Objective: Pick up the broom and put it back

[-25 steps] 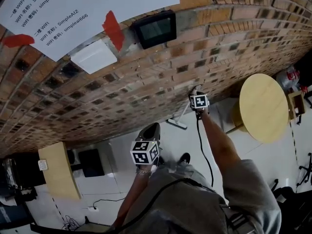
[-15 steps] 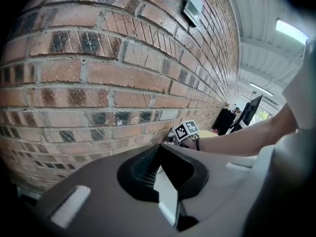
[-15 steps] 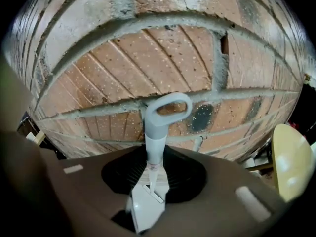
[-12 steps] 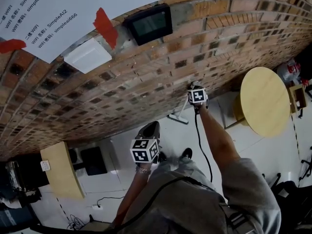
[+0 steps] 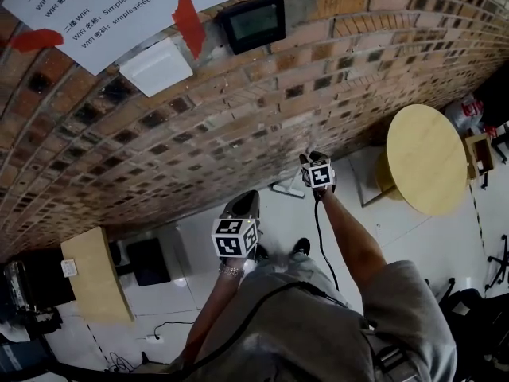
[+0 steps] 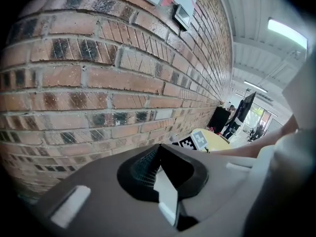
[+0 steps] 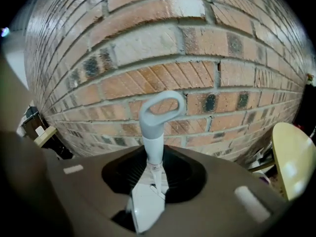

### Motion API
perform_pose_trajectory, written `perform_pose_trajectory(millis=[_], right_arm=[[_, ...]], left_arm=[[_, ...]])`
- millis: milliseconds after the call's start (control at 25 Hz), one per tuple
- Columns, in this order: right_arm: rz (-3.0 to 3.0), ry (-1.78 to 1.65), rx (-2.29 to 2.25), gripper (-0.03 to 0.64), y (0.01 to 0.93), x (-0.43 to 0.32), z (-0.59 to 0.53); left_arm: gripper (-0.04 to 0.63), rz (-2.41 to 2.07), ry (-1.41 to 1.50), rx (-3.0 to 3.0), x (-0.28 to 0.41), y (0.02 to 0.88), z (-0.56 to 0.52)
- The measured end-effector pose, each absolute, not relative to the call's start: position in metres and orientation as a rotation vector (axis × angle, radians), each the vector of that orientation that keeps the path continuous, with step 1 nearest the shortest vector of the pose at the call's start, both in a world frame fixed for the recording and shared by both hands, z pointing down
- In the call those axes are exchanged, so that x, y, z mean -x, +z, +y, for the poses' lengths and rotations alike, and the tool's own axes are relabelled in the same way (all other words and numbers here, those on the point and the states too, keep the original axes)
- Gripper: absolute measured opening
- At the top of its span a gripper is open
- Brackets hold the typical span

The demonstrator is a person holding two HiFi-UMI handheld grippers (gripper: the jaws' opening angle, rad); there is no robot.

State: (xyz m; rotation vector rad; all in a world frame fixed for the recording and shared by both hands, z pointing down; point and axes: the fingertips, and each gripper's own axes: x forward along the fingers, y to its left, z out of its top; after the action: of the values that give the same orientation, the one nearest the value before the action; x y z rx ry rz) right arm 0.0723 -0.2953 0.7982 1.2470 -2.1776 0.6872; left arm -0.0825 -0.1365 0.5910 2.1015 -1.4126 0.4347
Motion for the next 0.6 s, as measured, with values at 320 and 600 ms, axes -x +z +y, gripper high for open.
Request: perform_pose_trajectory(millis=[320, 600], right_arm=[[-2.255, 0.499, -1.159, 0.098, 0.744, -0.041, -0.226], [-2.372, 0.434, -1.173, 0.098, 0.650, -0.020, -0.183]], left_arm=[[0.005, -1.414, 0.434, -2.173, 0.084, 0.571, -0.127], [0.005, -1.430, 0.403, -2.213, 0.089, 0.553, -0.129]])
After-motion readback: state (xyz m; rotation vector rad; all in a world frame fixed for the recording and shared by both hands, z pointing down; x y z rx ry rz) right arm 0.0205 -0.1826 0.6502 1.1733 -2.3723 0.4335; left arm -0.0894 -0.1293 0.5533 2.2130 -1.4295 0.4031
